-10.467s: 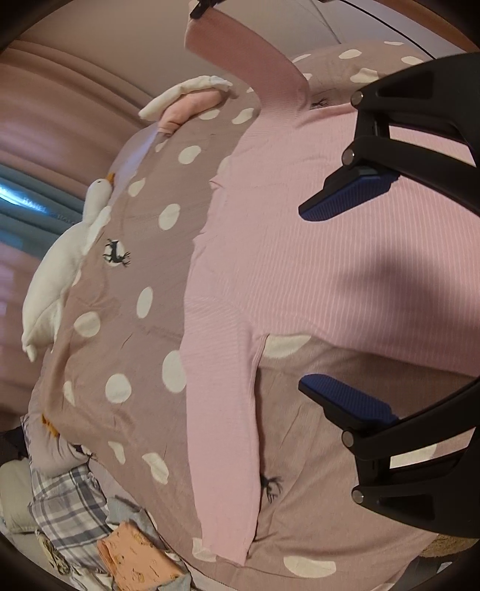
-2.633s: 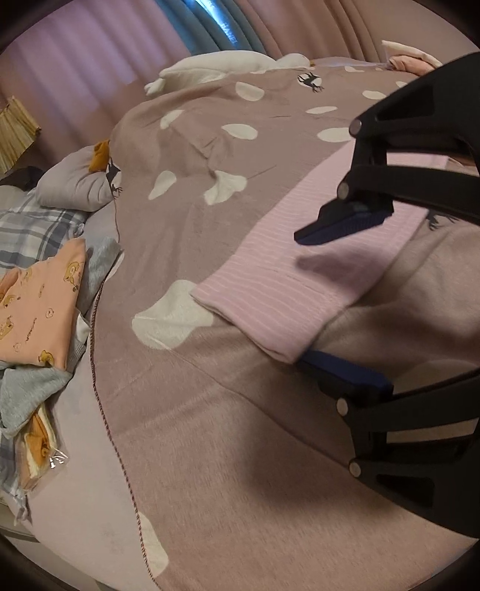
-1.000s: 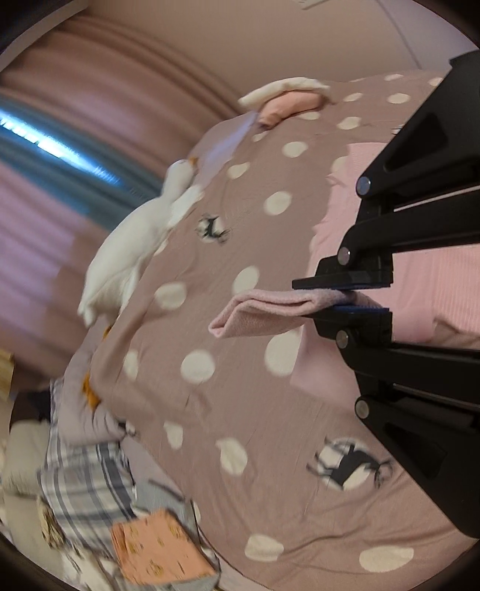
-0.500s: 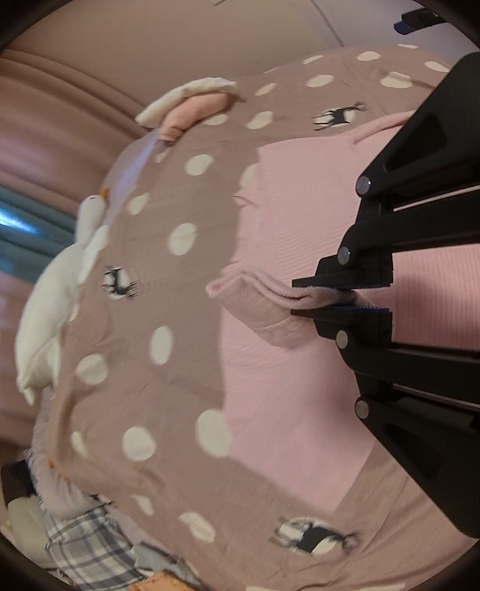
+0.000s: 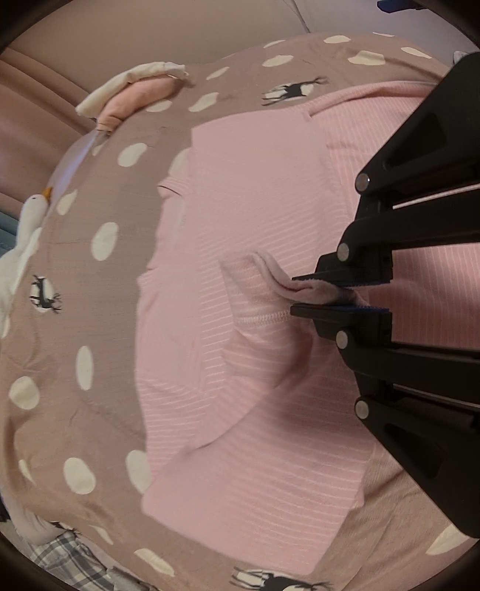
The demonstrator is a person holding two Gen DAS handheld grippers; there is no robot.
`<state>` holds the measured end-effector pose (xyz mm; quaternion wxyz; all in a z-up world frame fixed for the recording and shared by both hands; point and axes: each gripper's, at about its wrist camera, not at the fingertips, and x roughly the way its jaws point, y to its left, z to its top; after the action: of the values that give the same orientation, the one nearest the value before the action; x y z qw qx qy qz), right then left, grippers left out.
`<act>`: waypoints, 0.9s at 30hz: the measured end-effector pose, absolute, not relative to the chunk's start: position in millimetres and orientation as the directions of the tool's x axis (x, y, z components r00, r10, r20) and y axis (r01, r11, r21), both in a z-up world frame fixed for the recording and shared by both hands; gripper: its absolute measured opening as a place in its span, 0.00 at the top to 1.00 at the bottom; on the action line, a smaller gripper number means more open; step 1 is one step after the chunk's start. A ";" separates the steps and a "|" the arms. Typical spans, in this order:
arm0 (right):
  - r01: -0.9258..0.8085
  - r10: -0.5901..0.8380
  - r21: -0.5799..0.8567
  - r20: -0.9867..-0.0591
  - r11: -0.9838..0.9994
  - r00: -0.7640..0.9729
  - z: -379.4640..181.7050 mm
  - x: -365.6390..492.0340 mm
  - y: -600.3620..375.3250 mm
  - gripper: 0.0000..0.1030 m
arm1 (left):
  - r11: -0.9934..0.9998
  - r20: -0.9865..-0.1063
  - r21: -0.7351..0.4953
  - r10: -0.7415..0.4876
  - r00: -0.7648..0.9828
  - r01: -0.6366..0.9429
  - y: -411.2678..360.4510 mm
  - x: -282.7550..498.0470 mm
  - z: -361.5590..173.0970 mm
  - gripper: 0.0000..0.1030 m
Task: Fold small clothes
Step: 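Lift the sleeve and lay it across the shirt body with the left gripper, then grasp the folded shirt edge with the right gripper and fold it inward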
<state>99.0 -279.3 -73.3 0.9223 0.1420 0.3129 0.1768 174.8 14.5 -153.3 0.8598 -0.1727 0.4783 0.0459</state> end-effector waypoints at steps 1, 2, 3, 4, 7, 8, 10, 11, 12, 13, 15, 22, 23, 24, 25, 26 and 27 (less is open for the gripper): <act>-0.238 0.416 0.373 -0.528 0.897 0.740 -74.0 99.5 -279.4 0.12 | 0.937 -0.842 -0.252 -0.088 0.532 -0.244 13.8 175.1 -156.3 0.92; -0.237 0.418 0.377 -0.528 0.896 0.739 -74.7 100.0 -279.5 0.12 | 0.937 -0.845 -0.251 -0.089 0.527 -0.244 13.2 175.3 -159.0 0.91; -0.237 0.419 0.378 -0.530 0.895 0.737 -75.2 100.2 -279.5 0.12 | 0.937 -0.846 -0.253 -0.093 0.525 -0.242 12.8 175.3 -160.9 0.91; -0.237 0.420 0.379 -0.532 0.894 0.735 -75.3 100.9 -279.8 0.12 | 0.936 -0.846 -0.255 -0.096 0.524 -0.241 12.9 175.4 -161.6 0.91; -0.237 0.421 0.380 -0.536 0.894 0.732 -76.7 101.9 -279.9 0.12 | 0.933 -0.841 -0.274 -0.116 0.528 -0.233 13.5 174.5 -161.4 0.84; -0.238 0.422 0.380 -0.536 0.894 0.731 -76.9 102.1 -279.9 0.12 | 0.930 -0.840 -0.286 -0.128 0.527 -0.230 13.6 174.1 -160.9 0.74; -0.239 0.426 0.383 -0.537 0.892 0.728 -77.2 102.3 -279.4 0.12 | 0.924 -0.838 -0.310 -0.156 0.524 -0.222 13.0 172.5 -159.6 0.64; -0.240 0.427 0.384 -0.538 0.892 0.727 -77.5 102.4 -278.9 0.12 | 0.923 -0.835 -0.318 -0.163 0.526 -0.218 12.7 171.4 -158.2 0.62; -0.242 0.429 0.384 -0.539 0.891 0.724 -77.8 102.3 -278.6 0.12 | 0.922 -0.833 -0.322 -0.167 0.527 -0.216 12.5 169.9 -156.3 0.58; -0.244 0.430 0.383 -0.540 0.891 0.723 -77.7 102.2 -278.2 0.12 | 0.921 -0.832 -0.323 -0.168 0.529 -0.217 12.7 168.1 -153.9 0.54; -0.248 0.433 0.382 -0.541 0.890 0.721 -77.8 102.7 -277.4 0.12 | 0.914 -0.818 -0.344 -0.179 0.547 -0.215 15.7 161.1 -143.5 0.41; -0.274 0.463 0.397 -0.532 0.876 0.709 -78.5 105.8 -274.3 0.12 | 0.902 -0.742 -0.366 -0.134 0.657 -0.230 37.4 120.1 -87.5 0.16; -0.280 0.468 0.398 -0.531 0.874 0.706 -78.5 107.4 -273.2 0.12 | 0.898 -0.724 -0.369 -0.117 0.679 -0.238 43.1 110.9 -77.5 0.14; -0.285 0.472 0.398 -0.531 0.872 0.703 -78.4 108.8 -271.8 0.12 | 0.894 -0.709 -0.372 -0.101 0.698 -0.249 49.2 101.9 -68.8 0.12; -0.288 0.474 0.397 -0.533 0.871 0.701 -78.3 110.0 -270.2 0.12 | 0.889 -0.698 -0.376 -0.087 0.711 -0.260 54.9 94.9 -62.4 0.11; -0.291 0.476 0.395 -0.535 0.871 0.698 -77.9 111.1 -268.3 0.12 | 0.884 -0.688 -0.380 -0.074 0.722 -0.271 60.0 88.2 -57.5 0.10; -0.296 0.478 0.393 -0.537 0.871 0.695 -77.1 112.2 -265.9 0.12 | 0.876 -0.677 -0.386 -0.057 0.733 -0.288 66.8 79.7 -52.7 0.09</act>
<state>112.2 -265.9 -77.1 0.9100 0.1392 0.3274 0.2127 79.7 66.8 -52.7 0.8994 -0.2404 0.3594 0.0642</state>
